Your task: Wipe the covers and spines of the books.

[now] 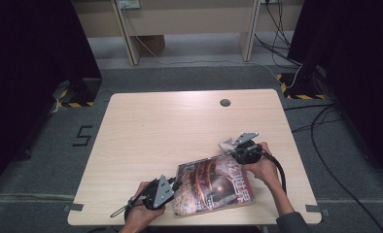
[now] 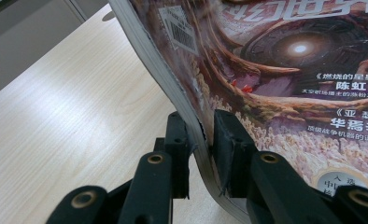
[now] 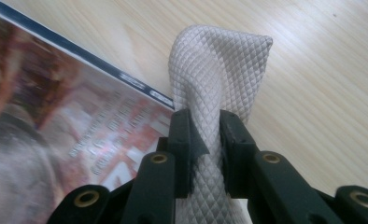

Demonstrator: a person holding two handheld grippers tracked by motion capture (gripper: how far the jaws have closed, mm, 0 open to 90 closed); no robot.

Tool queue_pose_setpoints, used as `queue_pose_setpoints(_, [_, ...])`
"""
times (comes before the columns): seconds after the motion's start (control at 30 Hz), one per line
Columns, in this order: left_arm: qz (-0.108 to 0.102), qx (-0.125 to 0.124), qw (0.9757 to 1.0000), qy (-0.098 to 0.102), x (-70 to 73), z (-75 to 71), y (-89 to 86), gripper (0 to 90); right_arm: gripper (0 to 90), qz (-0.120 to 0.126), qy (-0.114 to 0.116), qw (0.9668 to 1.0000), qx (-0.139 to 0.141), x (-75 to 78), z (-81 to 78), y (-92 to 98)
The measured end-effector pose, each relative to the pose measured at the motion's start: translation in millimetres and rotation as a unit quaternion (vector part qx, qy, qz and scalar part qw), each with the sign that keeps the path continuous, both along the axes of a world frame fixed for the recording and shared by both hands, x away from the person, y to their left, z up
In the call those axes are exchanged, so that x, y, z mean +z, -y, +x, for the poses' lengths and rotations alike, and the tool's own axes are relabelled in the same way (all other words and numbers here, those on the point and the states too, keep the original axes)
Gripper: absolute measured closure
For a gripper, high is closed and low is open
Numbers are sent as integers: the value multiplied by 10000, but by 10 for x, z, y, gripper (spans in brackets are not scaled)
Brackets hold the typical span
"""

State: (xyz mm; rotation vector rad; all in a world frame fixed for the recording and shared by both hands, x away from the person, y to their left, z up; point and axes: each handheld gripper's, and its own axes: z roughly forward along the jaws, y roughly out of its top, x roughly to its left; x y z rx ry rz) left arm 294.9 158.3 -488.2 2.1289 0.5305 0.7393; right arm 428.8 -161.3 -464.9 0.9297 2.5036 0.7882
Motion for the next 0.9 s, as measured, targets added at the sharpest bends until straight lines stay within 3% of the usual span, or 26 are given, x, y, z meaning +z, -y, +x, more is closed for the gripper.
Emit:
queue_pose_setpoints(0.07, [-3, -4, 10000, 0, 2, 2, -2, 760, 768, 130, -23, 9999, 86, 19, -10, -19])
queue_pose_setpoints(0.13, [0, -4, 10000, -2, 0, 3, -1, 761, 769, 86, -18, 9999, 78, 19, 0, -22])
queue_pose_setpoints(0.3, [0, -1, 10000, 11, 2, 1, 3, 761, 770, -116, -58, 9998, -118, -36, 65, 61])
queue_pose_setpoints(0.67, [11, -4, 10000, 28, 5, -5, 6, 761, 772, -140, -170, 9985, -492, -137, 154, 233])
queue_pose_setpoints(0.9, [4, -4, 10000, 32, 7, -5, 3, 760, 773, -89, -94, 9996, -238, -80, 123, 168])
